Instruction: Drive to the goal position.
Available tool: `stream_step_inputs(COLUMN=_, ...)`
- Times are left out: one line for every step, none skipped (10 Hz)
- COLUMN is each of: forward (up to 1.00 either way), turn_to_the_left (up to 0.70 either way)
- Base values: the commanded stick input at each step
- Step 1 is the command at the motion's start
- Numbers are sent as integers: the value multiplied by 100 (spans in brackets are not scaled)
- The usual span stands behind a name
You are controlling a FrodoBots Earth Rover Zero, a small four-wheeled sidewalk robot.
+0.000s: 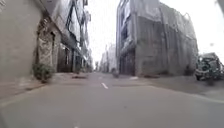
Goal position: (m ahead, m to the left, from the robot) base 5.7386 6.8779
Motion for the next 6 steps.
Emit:
stream_step_inputs(forward=100, turn_to_the_left=0)
stream_step_inputs(forward=100, turn_to_the_left=0)
stream_step_inputs(forward=100, turn_to_the_left=1)
stream_step_inputs(forward=100, turn_to_the_left=26)
stream_step_inputs(forward=100, turn_to_the_left=40)
stream_step_inputs(forward=100, turn_to_the_left=40)
